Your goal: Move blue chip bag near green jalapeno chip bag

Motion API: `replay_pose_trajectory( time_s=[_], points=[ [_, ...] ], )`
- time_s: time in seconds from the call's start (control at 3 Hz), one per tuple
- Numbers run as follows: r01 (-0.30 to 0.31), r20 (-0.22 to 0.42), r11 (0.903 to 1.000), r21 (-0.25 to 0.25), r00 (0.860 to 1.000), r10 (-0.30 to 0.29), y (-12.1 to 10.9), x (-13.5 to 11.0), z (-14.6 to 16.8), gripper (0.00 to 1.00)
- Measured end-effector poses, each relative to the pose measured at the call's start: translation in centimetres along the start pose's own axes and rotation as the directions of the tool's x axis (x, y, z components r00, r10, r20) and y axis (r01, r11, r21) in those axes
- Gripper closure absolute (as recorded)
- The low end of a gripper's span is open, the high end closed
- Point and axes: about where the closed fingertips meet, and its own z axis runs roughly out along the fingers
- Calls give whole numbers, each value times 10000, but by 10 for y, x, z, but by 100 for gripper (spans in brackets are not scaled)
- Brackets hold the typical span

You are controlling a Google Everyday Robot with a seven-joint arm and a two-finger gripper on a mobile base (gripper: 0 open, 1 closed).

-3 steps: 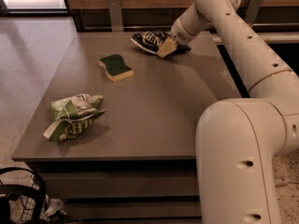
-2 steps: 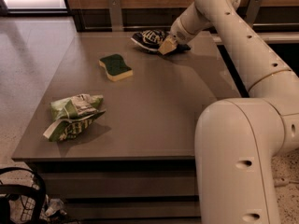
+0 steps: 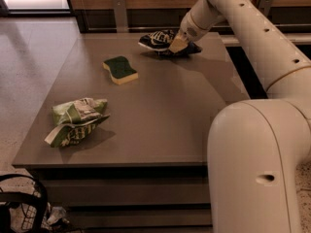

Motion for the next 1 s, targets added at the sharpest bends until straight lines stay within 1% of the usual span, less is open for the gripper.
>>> replay_pose_trajectory(
  time_s=[0.33, 0.67, 1.0],
  points=[
    [417, -322, 9989, 234, 9986, -409, 6, -6, -36, 100],
    [800, -500, 9960, 393, 9957, -780, 19, -10, -73, 100],
    [1369, -86, 9906, 13, 9906, -1368, 61, -11, -117, 100]
  ],
)
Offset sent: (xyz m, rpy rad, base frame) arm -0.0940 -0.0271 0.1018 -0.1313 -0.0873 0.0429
